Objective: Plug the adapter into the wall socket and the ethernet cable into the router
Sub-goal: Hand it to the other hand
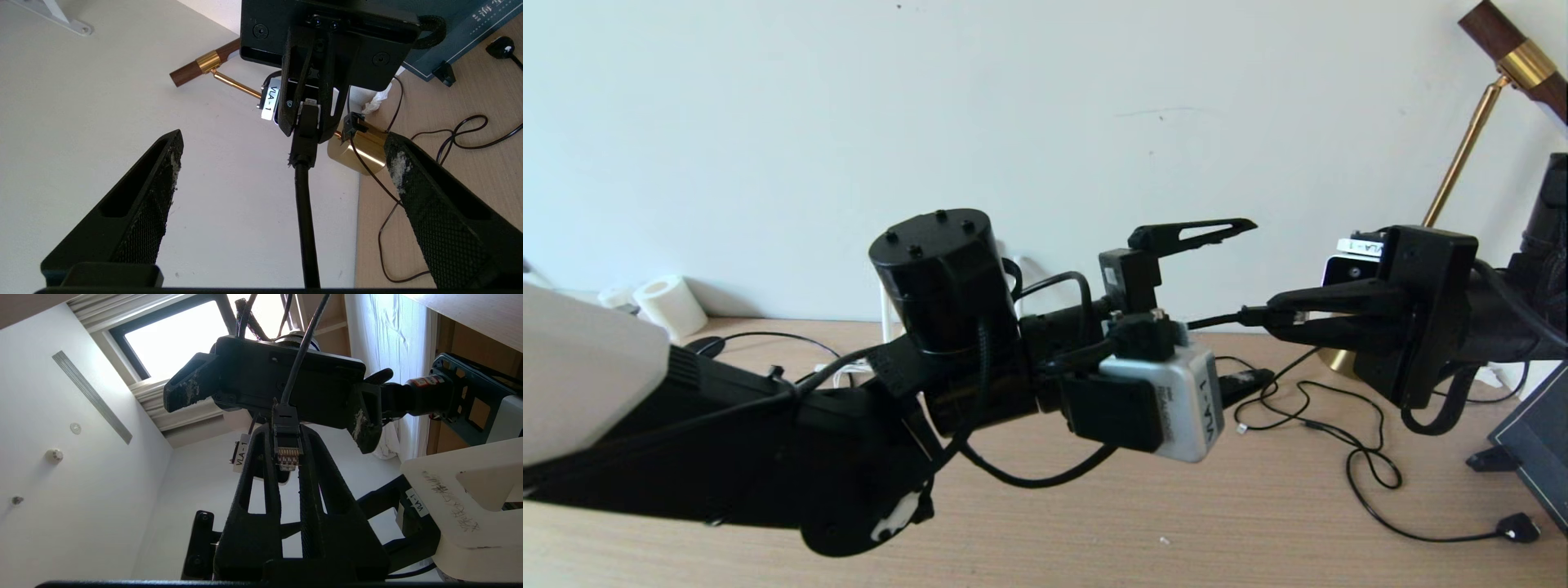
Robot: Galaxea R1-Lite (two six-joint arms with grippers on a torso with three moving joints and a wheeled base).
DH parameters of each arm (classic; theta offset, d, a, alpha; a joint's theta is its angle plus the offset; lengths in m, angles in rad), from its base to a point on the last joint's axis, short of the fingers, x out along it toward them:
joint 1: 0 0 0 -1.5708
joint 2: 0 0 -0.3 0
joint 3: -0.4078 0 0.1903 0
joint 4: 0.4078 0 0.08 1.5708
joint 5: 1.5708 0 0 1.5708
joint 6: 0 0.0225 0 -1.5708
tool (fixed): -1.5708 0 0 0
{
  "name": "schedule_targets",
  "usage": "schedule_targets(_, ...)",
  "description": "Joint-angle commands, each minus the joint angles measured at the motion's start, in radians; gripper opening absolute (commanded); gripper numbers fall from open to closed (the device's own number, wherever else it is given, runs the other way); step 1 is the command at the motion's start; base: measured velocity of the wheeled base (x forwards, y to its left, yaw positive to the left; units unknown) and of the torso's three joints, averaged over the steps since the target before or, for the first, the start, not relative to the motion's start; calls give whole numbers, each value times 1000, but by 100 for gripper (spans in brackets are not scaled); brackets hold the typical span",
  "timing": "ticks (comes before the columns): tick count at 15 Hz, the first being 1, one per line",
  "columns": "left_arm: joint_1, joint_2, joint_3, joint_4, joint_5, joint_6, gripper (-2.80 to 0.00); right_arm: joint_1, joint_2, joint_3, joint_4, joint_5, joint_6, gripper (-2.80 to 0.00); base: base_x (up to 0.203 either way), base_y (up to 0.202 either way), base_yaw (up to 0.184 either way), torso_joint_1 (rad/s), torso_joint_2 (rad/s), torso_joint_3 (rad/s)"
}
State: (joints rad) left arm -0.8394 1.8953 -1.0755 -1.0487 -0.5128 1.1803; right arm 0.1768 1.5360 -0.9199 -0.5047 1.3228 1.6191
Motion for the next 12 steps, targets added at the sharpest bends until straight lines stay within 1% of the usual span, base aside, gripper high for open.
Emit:
schedule_targets(1,-1,5,10,-5,-4,39,0,0,3,3,-3,7,7,-280,0,0,0,0,0,0)
schedule_targets(4,-12,-7,52,8,-34,44,0,-3,21,6,-5,6,3,-280,0,0,0,0,0,0)
schedule_targets(5,-12,-10,60,10,-36,44,0,-3,25,8,-5,6,0,-280,0,0,0,0,0,0)
schedule_targets(7,-12,-9,67,15,-36,44,0,-3,30,19,-5,7,-32,-280,0,0,0,0,0,0)
schedule_targets(12,-12,-2,69,15,-36,44,0,-3,38,21,-6,6,-44,-280,0,0,0,0,0,0)
